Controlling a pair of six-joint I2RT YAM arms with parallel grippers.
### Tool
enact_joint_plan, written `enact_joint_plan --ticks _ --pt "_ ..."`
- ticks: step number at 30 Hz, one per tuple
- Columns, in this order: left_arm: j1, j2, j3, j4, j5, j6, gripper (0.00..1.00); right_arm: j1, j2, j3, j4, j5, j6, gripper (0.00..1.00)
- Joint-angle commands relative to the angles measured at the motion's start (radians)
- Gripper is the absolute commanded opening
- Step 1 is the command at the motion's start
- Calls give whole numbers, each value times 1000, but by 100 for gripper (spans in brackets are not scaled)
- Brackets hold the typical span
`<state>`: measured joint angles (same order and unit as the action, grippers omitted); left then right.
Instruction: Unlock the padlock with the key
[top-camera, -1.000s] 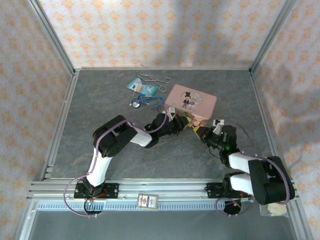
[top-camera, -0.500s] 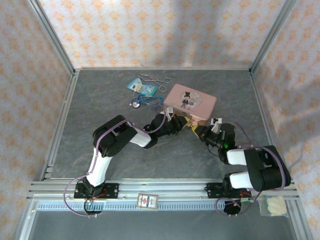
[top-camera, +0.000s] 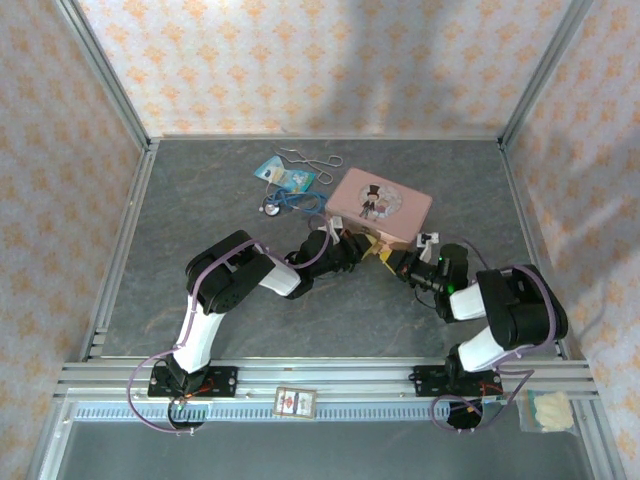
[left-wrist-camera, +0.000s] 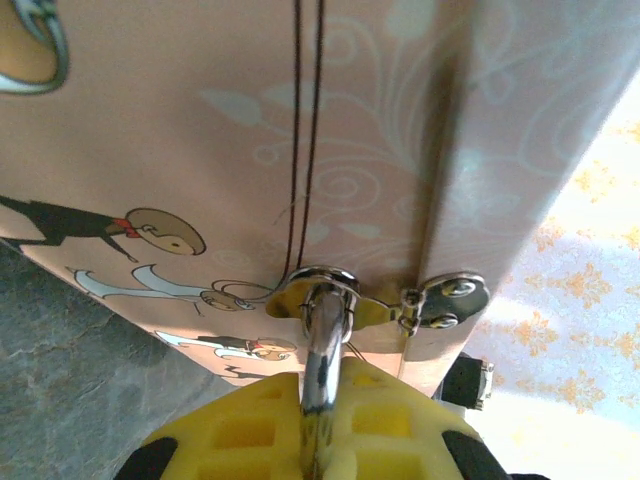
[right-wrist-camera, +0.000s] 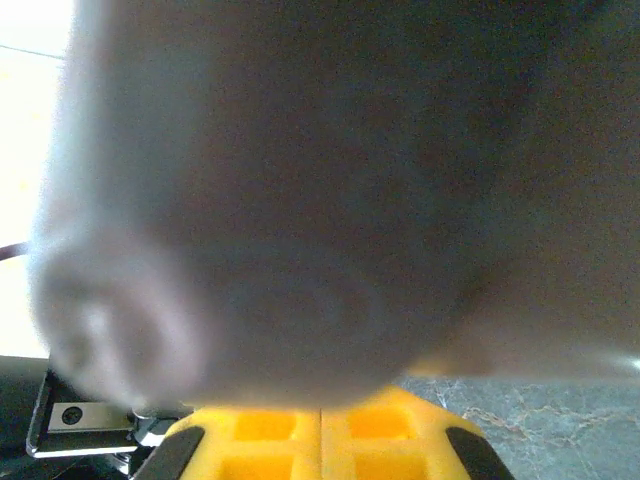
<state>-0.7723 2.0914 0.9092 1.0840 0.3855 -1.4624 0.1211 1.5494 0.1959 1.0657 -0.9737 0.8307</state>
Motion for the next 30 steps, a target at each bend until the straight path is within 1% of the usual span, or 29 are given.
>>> enact_joint_plan --ticks 1,5,8,11,14,16,18,22,24,26,27,28,30 --pt "-67 -43 19 287 148 -50 0 9 25 44 25 -8 31 0" --pt "-69 -63 2 276 145 -31 0 9 13 81 -85 36 73 0" --pt "-79 -70 3 254 138 -3 0 9 -7 58 -30 60 191 0" --pt "-83 -61 4 279 135 -5 0 10 -54 39 -25 92 248 0" --pt "-83 -51 -3 310 136 19 0 9 -124 62 -157 116 243 0" --pt "-81 -46 -14 379 139 62 0 7 -152 98 -269 102 244 0" --pt "-73 -38 -35 456 138 103 0 1 -148 134 -339 51 278 0" --pt "-62 -9 -56 564 137 131 0 -1 -96 173 -342 -45 400 0" --pt "-61 5 -49 603 139 119 0 -2 -84 172 -295 -60 444 0" --pt "-60 16 -40 607 134 104 0 -1 -101 183 -342 -35 413 0" --pt "-60 18 -37 604 132 100 0 -2 -117 193 -386 -13 375 2" --pt "-59 16 -36 589 127 100 0 -1 -136 206 -439 9 326 6" --pt "-56 1 -39 522 104 113 0 -1 -193 254 -643 102 171 19"
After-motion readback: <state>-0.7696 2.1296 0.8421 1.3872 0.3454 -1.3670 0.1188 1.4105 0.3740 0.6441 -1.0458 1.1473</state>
